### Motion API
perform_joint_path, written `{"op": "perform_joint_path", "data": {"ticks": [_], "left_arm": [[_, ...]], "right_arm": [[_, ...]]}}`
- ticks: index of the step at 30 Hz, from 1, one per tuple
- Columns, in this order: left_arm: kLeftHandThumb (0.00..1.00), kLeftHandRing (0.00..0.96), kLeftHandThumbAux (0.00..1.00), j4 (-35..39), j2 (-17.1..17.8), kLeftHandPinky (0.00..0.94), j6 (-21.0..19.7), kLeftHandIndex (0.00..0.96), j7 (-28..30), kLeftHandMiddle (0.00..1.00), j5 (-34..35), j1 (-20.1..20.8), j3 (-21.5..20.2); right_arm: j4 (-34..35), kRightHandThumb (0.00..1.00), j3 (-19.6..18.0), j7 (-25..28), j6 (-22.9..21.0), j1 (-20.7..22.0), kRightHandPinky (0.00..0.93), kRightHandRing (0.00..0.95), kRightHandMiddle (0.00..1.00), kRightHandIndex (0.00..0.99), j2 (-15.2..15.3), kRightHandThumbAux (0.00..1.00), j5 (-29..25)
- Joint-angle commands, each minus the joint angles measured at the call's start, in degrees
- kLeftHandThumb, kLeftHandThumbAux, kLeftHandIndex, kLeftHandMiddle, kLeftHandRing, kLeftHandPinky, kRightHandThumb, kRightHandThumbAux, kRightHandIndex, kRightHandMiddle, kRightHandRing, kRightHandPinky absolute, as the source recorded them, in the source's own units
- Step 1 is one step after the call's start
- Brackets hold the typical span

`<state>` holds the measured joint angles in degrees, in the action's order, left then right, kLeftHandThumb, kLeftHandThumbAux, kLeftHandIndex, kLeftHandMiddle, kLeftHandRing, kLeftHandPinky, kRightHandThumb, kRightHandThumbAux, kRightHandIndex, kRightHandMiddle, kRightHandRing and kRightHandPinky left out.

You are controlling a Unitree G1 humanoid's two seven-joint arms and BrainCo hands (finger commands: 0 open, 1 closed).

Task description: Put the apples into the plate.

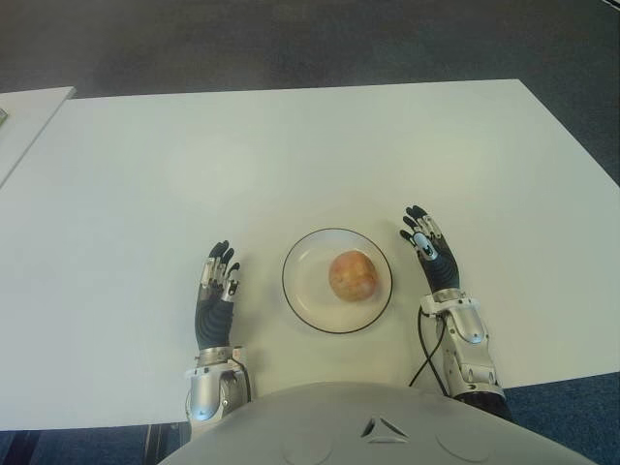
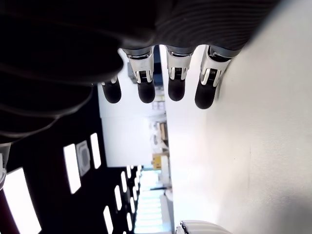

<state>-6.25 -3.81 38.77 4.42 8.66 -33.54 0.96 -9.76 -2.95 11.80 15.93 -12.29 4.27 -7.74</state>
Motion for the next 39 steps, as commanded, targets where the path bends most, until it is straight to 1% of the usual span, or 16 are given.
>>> {"op": "perform_joint_path", "data": {"ticks": [1,7,12,14,15,21,23,25,28,29,30,32,33,35,36,39], "left_arm": [[0.129,0.0,0.492,-1.81,0.68,0.0,0.09,0.017,1.27,0.0,-0.42,0.28,-0.24],[0.14,0.0,0.49,-1.38,-0.03,0.0,-0.68,0.031,1.53,0.0,0.52,0.53,0.43],[0.169,0.0,0.483,-0.88,-0.77,0.0,-1.1,0.094,1.48,0.001,1.23,0.65,0.58],[0.179,0.0,0.481,-0.74,-0.76,0.0,-1.19,0.135,1.65,0.002,1.18,0.84,0.68],[0.183,0.0,0.48,-0.58,-0.63,0.0,-1.2,0.15,1.75,0.001,0.96,0.95,0.77],[0.182,0.0,0.458,0.36,-0.55,0.0,-1.88,0.15,0.57,0.0,-1.79,1.47,0.83],[0.191,0.0,0.459,0.74,-0.77,0.0,-2.3,0.201,-0.04,0.0,-2.72,1.48,0.72],[0.194,0.0,0.459,1.0,-0.78,0.0,-2.69,0.219,-0.24,0.0,-3.42,1.44,0.63],[0.19,0.0,0.454,1.68,-0.5,0.0,-3.87,0.211,-0.59,0.0,-4.97,1.56,0.66],[0.183,0.0,0.449,2.3,-0.16,0.0,-5.71,0.199,-1.06,0.0,-6.19,1.59,0.65],[0.169,0.0,0.441,2.66,0.05,0.0,-7.12,0.158,-1.31,0.0,-6.76,1.73,0.6],[0.154,0.0,0.432,3.22,0.18,0.0,-8.71,0.125,-1.53,0.0,-7.22,1.78,0.51],[0.151,0.0,0.43,2.69,0.11,0.0,-9.26,0.118,-1.24,0.0,-6.22,2.4,0.23],[0.166,0.0,0.435,2.4,-0.04,0.0,-10.2,0.206,-0.74,0.0,-4.79,2.86,-0.05],[0.18,0.0,0.443,3.01,-0.43,0.0,-10.59,0.237,-0.66,0.0,-4.39,2.36,0.3],[0.206,0.0,0.461,4.9,-1.34,0.0,-10.94,0.283,-0.76,0.0,-4.14,0.56,1.42]], "right_arm": [[-3.09,0.12,0.01,-0.1,-1.18,-1.28,0.0,0.0,0.025,0.01,-1.12,0.404,-0.47],[-2.74,0.119,0.24,-0.61,-1.78,-1.76,0.0,0.0,0.039,0.015,-1.99,0.421,-0.46],[-2.44,0.113,0.68,-0.73,-2.29,-2.37,0.0,0.002,0.042,0.013,-2.44,0.436,-0.28],[-2.55,0.11,0.8,-0.74,-2.27,-2.57,0.0,0.003,0.044,0.012,-2.61,0.439,-0.22],[-2.6,0.109,0.85,-0.76,-2.25,-2.65,0.0,0.003,0.045,0.012,-2.69,0.44,-0.2],[-2.61,0.103,1.02,-0.9,-1.78,-3.03,0.0,0.001,0.039,0.008,-3.16,0.443,-0.18],[-2.51,0.102,1.04,-0.99,-1.5,-3.18,0.0,0.0,0.031,0.007,-3.35,0.441,-0.15],[-2.49,0.102,1.01,-1.07,-1.23,-3.25,0.0,0.0,0.027,0.006,-3.51,0.439,-0.12],[-2.37,0.104,0.89,-1.43,-0.56,-3.42,0.0,0.0,0.022,0.007,-3.93,0.437,-0.04],[-2.3,0.104,0.75,-1.79,-0.24,-3.45,0.0,0.0,0.022,0.008,-4.2,0.436,-0.02],[-2.11,0.102,0.61,-2.08,0.01,-3.57,0.0,0.0,0.023,0.01,-4.49,0.436,-0.09],[-1.82,0.101,0.54,-2.41,0.21,-3.78,0.0,0.0,0.025,0.012,-4.79,0.437,-0.17],[-1.6,0.1,0.54,-2.47,0.32,-3.93,0.0,0.0,0.026,0.013,-4.97,0.438,-0.35],[-1.43,0.102,0.53,-2.55,0.61,-4.09,0.0,0.0,0.031,0.014,-5.26,0.442,-0.59],[-1.29,0.103,0.56,-2.6,0.78,-4.21,0.0,0.0,0.033,0.013,-5.44,0.444,-0.66],[-1.03,0.104,0.61,-2.71,0.98,-4.36,0.0,0.0,0.037,0.012,-5.73,0.448,-0.68]]}}
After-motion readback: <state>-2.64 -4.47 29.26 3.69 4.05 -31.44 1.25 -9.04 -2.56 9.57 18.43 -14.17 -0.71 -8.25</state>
